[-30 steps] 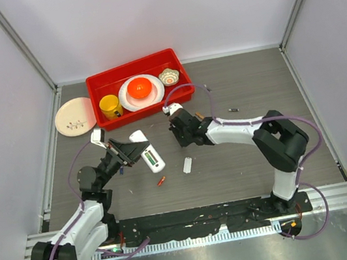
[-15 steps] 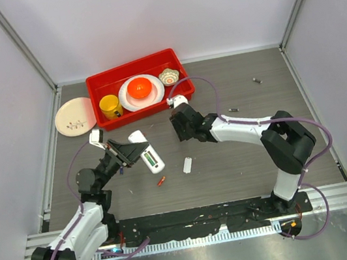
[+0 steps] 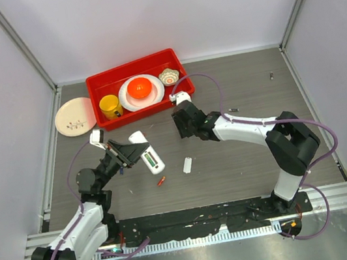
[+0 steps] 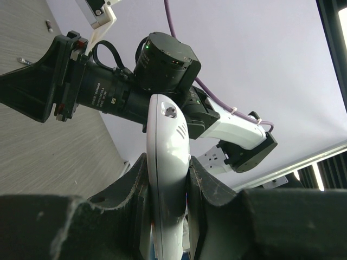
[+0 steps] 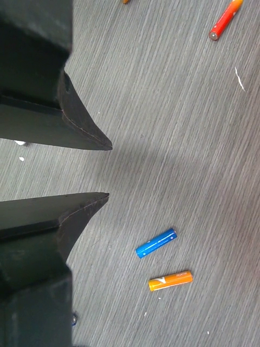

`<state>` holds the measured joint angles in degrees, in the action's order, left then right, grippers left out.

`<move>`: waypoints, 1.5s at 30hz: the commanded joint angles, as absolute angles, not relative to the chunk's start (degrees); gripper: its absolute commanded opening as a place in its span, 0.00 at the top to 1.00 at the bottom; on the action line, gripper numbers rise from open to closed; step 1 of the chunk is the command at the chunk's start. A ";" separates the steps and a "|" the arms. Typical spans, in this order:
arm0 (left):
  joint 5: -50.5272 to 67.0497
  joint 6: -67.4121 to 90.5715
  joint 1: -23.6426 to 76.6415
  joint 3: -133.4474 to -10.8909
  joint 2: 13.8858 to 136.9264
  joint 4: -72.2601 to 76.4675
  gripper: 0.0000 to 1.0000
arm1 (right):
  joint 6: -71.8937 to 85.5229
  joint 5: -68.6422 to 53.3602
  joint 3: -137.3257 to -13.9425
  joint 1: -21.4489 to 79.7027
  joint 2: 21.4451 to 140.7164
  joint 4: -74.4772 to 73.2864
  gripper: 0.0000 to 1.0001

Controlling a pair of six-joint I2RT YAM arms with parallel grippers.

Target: Load the batteries into the remote control

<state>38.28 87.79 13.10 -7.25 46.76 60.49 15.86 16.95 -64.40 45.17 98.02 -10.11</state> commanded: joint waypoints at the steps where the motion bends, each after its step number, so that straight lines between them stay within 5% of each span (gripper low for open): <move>1: 38.59 86.66 12.83 -7.12 45.79 62.40 1.00 | 16.87 18.02 -64.60 45.35 95.01 -9.05 0.58; 21: 31.38 86.75 12.92 -3.25 40.35 62.50 1.00 | 18.20 20.13 -64.59 47.90 96.76 -6.68 0.58; 29: 31.37 86.92 12.92 -4.22 36.04 57.65 1.00 | 17.58 11.96 -68.11 52.37 102.21 -4.93 0.58; 35: 32.25 88.59 13.01 -5.62 35.95 62.57 1.00 | 20.39 7.91 -75.32 53.79 110.56 -3.88 0.48; 38: 33.04 88.86 13.62 -7.20 35.86 63.11 1.00 | 19.25 7.56 -77.43 54.75 112.67 -0.80 0.27; 45: 34.28 90.79 14.68 -9.31 35.86 67.31 1.00 | 16.61 6.42 -80.59 57.56 115.40 -0.35 0.27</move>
